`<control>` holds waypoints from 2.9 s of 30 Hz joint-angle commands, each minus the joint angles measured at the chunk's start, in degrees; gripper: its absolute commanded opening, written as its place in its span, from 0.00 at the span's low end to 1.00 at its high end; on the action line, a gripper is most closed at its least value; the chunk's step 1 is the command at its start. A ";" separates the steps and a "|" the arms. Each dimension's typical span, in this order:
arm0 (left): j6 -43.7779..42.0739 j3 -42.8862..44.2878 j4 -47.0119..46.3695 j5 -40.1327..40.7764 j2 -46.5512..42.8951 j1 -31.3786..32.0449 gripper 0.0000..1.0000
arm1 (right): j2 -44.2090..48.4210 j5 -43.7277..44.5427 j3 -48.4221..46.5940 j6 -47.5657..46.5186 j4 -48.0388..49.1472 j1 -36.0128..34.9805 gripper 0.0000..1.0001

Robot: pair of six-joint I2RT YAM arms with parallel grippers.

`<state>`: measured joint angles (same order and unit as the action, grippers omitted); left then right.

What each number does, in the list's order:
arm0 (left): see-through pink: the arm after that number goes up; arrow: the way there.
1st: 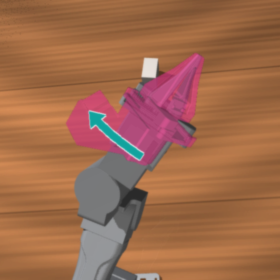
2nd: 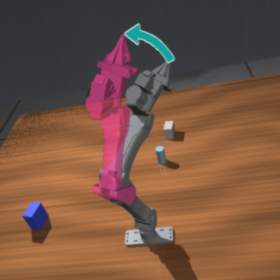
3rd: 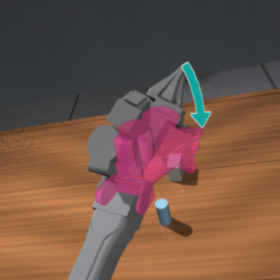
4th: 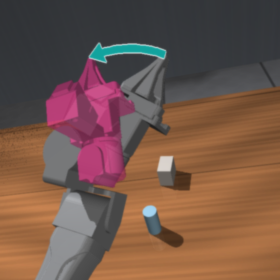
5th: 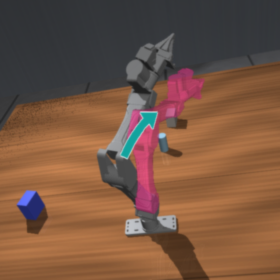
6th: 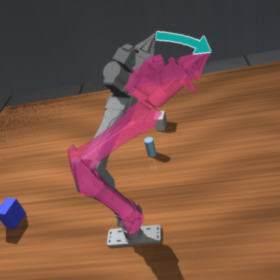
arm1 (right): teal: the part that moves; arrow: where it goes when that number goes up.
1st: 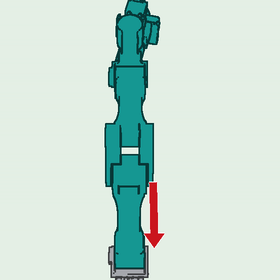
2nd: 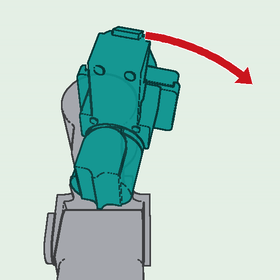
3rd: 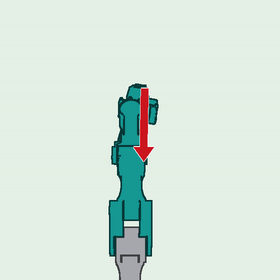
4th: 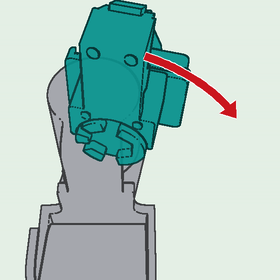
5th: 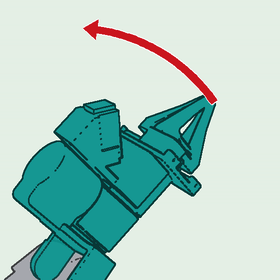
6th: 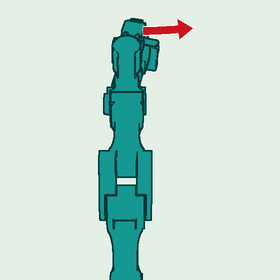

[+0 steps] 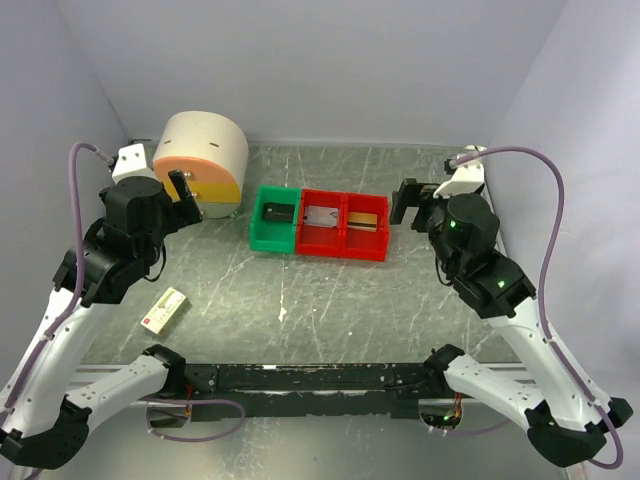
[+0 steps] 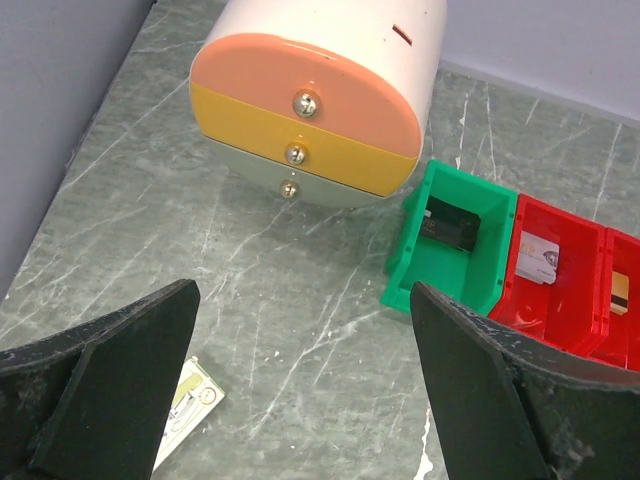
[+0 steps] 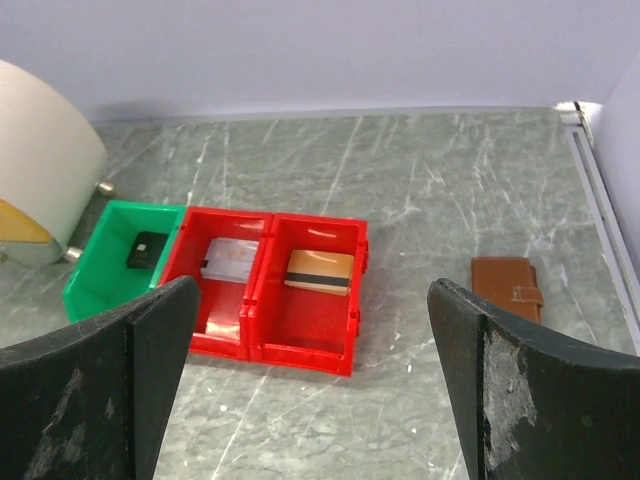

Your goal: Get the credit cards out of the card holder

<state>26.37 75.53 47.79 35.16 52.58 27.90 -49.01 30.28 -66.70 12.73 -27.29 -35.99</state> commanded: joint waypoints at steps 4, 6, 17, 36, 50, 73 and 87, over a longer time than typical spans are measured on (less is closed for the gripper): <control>-2.76 -1.40 -3.67 -8.55 -0.01 -4.15 0.98 | -0.95 -7.02 3.23 4.26 0.07 9.43 1.00; -3.35 -2.04 -4.31 -11.69 0.04 -5.33 0.97 | -1.95 -8.78 4.33 5.19 -0.45 12.26 1.00; -5.74 -6.69 -3.76 -26.28 5.15 -7.01 0.96 | -17.27 -13.51 5.71 11.33 -4.26 25.91 1.00; -8.34 -18.55 -8.04 -27.78 3.44 -4.77 0.96 | -34.46 -18.67 5.32 13.25 -0.91 44.83 0.97; -11.29 -25.40 -12.26 -22.40 -0.78 -4.61 0.95 | -53.76 -19.51 -5.87 9.98 2.96 47.68 0.66; -13.10 -26.78 -17.07 -22.91 1.98 -4.66 0.95 | -63.23 -30.88 -2.93 7.37 5.17 48.35 0.31; -13.36 -26.76 -17.18 -23.48 2.39 -4.70 0.95 | -47.20 -31.35 3.78 6.03 3.03 48.34 0.53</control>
<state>13.87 48.64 32.36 11.81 55.16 22.96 -98.63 -2.33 -61.56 20.25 -21.50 12.32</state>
